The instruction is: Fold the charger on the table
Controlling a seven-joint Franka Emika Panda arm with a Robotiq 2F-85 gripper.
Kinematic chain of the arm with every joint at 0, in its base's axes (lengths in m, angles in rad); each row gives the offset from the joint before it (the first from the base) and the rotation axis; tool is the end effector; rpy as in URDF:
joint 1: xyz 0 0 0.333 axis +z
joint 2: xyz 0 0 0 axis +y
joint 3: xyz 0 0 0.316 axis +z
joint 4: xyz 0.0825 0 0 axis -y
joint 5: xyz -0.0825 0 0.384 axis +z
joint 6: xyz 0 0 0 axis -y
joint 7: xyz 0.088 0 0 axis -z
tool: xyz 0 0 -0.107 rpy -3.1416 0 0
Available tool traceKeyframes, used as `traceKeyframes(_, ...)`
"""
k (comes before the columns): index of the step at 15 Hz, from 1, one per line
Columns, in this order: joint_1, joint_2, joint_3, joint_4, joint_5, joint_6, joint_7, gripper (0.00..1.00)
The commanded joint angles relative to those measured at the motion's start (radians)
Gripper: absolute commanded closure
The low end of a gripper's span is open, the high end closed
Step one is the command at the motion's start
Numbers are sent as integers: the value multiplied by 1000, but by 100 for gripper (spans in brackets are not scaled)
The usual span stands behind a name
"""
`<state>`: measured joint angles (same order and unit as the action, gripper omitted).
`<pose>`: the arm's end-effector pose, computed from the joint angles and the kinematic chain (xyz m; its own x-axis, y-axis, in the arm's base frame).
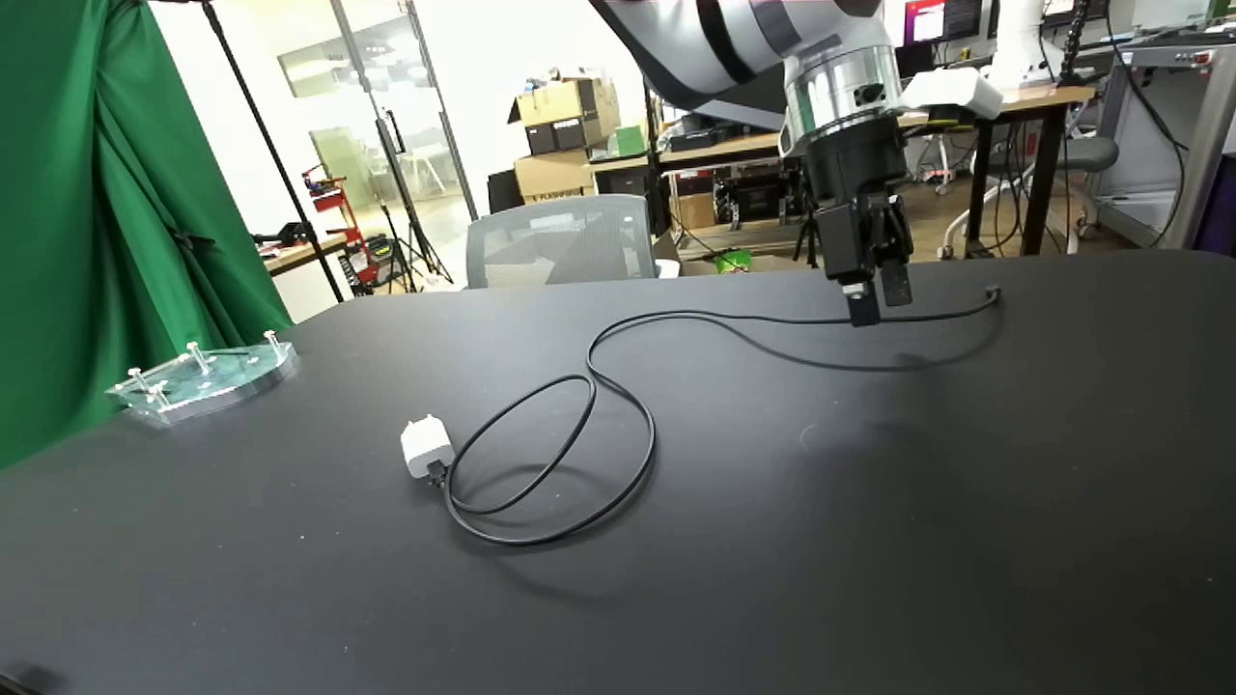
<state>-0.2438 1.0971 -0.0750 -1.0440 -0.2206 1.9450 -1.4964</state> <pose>0.7168 -0.2329 0.1474 0.2212 0.9389 -0.2636 0.9432 -0.2747 -0.1870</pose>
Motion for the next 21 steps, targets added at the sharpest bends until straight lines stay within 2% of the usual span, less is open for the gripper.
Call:
traceKeyframes(1,8,42,-9,88,-19,-26,-11,0)
traceKeyframes(8,21,91,-13,134,-33,-47,-17,0)
traceKeyframes(9,22,98,-13,140,-32,-47,-17,16)
traceKeyframes(10,22,103,-13,145,-32,-46,-16,27)
traceKeyframes(12,18,110,-9,156,-25,-45,-16,42)
traceKeyframes(18,22,69,-6,115,-20,-21,-1,83)
traceKeyframes(20,34,51,-12,98,-26,-51,9,97)
traceKeyframes(21,42,41,-14,88,-31,-67,5,99)
